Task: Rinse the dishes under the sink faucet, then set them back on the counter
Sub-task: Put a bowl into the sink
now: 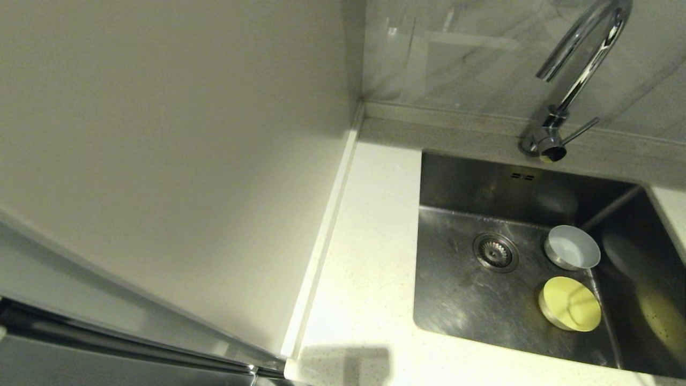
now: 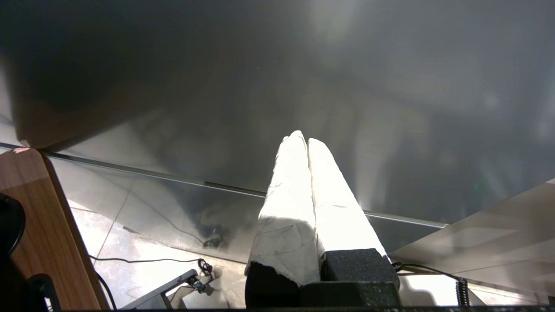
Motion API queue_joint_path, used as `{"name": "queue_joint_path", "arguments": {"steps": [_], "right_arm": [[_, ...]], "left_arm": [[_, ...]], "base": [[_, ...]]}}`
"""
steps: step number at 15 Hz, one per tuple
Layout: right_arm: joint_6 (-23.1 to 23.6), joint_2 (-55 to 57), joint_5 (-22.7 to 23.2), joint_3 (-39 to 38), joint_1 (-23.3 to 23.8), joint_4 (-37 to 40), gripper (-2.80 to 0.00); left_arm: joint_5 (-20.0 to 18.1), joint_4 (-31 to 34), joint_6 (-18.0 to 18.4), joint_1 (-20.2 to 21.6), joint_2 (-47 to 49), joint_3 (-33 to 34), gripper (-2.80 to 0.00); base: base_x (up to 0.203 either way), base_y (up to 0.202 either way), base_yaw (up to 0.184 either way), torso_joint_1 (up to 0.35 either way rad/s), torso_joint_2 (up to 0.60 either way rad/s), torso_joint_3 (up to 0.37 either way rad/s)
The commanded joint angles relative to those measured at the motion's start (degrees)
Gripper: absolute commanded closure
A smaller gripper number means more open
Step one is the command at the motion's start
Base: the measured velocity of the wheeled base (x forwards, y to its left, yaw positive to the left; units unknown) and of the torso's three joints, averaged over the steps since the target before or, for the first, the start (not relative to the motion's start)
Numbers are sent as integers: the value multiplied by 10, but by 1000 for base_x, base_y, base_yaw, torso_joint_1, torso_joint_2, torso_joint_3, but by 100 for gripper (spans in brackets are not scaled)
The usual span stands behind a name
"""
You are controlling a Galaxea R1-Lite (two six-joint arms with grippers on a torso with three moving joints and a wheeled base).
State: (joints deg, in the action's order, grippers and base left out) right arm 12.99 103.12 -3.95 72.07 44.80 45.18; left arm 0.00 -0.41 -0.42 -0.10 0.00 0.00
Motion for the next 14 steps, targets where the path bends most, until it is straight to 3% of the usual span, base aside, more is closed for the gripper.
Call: {"name": "queue_joint_path", "arguments": {"steps": [1, 3, 6, 8, 11, 13, 14], "right_arm": [[8, -77, 15, -26, -37, 2, 0], [9, -137, 26, -59, -109, 1, 0], [-13, -206, 29, -122, -261, -38, 0], [-28, -228, 18, -168, -376, -112, 0], [-36, -237, -39, -223, -531, -269, 0], [-37, -226, -85, -239, -606, -361, 0], [-34, -206, -103, -237, -621, -396, 0]], "left_arm": [[0, 0, 0, 0, 0, 2, 0], [0, 0, 0, 0, 0, 2, 0], [0, 0, 0, 0, 0, 2, 0], [0, 0, 0, 0, 0, 2, 0], [0, 0, 0, 0, 0, 2, 0], [0, 0, 0, 0, 0, 2, 0], [0, 0, 0, 0, 0, 2, 0]], "base": [[0, 0, 0, 0, 0, 0], [0, 0, 0, 0, 0, 0], [0, 0, 0, 0, 0, 0], [0, 0, 0, 0, 0, 0], [0, 0, 0, 0, 0, 0], [0, 0, 0, 0, 0, 0], [0, 0, 0, 0, 0, 0]]}}
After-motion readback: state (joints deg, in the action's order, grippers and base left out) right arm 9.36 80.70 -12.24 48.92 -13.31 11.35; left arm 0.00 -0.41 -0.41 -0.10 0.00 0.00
